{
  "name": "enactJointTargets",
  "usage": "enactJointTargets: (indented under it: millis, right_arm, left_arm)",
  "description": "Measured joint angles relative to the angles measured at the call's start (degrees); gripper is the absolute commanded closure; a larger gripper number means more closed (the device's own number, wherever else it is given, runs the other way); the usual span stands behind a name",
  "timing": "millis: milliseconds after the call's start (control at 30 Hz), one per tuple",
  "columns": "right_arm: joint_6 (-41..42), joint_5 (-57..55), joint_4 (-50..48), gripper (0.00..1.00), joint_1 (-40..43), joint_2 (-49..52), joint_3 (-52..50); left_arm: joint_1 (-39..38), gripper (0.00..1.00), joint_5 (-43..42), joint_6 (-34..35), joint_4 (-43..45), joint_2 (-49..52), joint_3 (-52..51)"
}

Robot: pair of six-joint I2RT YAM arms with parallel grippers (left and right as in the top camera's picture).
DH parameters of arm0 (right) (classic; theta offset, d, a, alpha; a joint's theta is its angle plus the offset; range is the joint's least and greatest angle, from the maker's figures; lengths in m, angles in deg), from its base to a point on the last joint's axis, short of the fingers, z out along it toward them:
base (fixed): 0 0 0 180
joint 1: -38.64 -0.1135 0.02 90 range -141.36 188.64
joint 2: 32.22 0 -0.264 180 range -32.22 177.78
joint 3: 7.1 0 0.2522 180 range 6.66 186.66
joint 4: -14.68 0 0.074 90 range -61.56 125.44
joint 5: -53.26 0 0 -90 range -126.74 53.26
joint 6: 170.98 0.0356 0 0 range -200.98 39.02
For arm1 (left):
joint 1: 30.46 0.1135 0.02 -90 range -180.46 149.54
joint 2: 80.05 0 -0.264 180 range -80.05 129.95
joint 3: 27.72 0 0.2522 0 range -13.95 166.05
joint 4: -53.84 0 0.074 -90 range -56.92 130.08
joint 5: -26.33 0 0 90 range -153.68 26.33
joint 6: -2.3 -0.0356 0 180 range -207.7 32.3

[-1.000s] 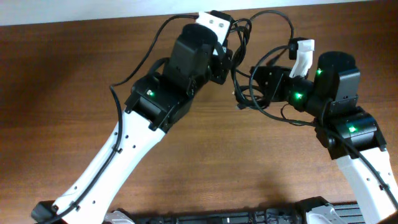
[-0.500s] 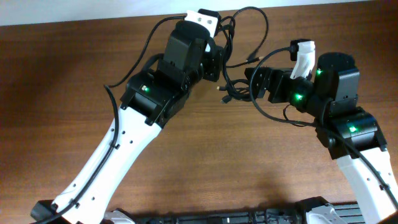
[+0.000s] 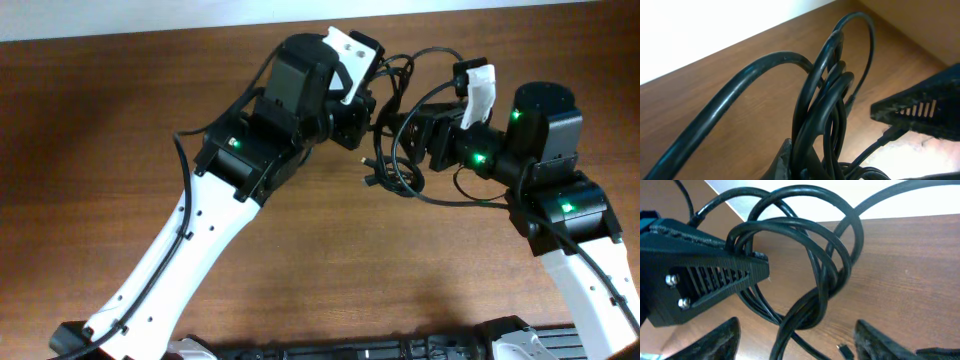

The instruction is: Untangle cables

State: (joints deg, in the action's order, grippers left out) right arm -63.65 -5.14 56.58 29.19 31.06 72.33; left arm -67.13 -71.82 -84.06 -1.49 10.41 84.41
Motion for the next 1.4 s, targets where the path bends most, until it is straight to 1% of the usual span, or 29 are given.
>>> enactJointTargets:
  millis: [167, 300, 500, 600, 667, 700, 900, 1233, 1300, 1367, 1400]
  right_arm:
    - [-1.2, -2.4, 2.0, 0.41, 0.0, 0.0, 0.0]
    - [-1.6, -4.0, 2.3, 0.52, 0.0, 0.0, 0.0]
    - [-1.8, -4.5, 2.3, 0.54, 0.0, 0.0, 0.0]
    - [-1.9, -4.7, 2.3, 0.65, 0.0, 0.0, 0.0]
    - [-1.9, -5.1, 2.3, 0.68, 0.0, 0.0, 0.0]
    - [-2.0, -5.3, 2.3, 0.75, 0.0, 0.0, 0.0]
    - [-1.4, -6.1, 2.6, 0.96, 0.2, 0.0, 0.0]
    - [-1.3, -6.0, 3.0, 0.96, 0.3, 0.0, 0.0]
    - [-2.3, -5.5, 3.0, 0.96, 0.3, 0.0, 0.0]
    - [-4.2, -4.2, 3.0, 0.96, 0.3, 0.0, 0.0]
    - [-5.5, -3.0, 3.0, 0.96, 0.3, 0.0, 0.0]
  left_arm:
    - [0.0, 1.00, -2.2, -0.2, 0.0, 0.0, 0.0]
    - [0.0, 1.00, -5.0, -0.3, 0.0, 0.0, 0.0]
    - [0.0, 1.00, -9.8, -0.5, 0.0, 0.0, 0.0]
    - [0.0, 1.00, -11.0, -0.5, 0.0, 0.0, 0.0]
    - [0.0, 1.00, -11.6, -0.6, 0.0, 0.0, 0.0]
    - [0.0, 1.00, -11.7, -0.6, 0.0, 0.0, 0.0]
    - [0.0, 1.00, -12.0, -0.7, 0.0, 0.0, 0.0]
    - [0.0, 1.00, -11.7, -0.4, 1.0, 0.0, 0.0]
    - [-0.2, 1.00, -10.6, 0.9, 1.5, 0.1, 0.0]
    - [-0.4, 1.00, -7.0, 3.5, 1.8, 0.1, 0.0]
    - [-0.6, 1.00, -4.7, 5.9, 1.8, 0.2, 0.0]
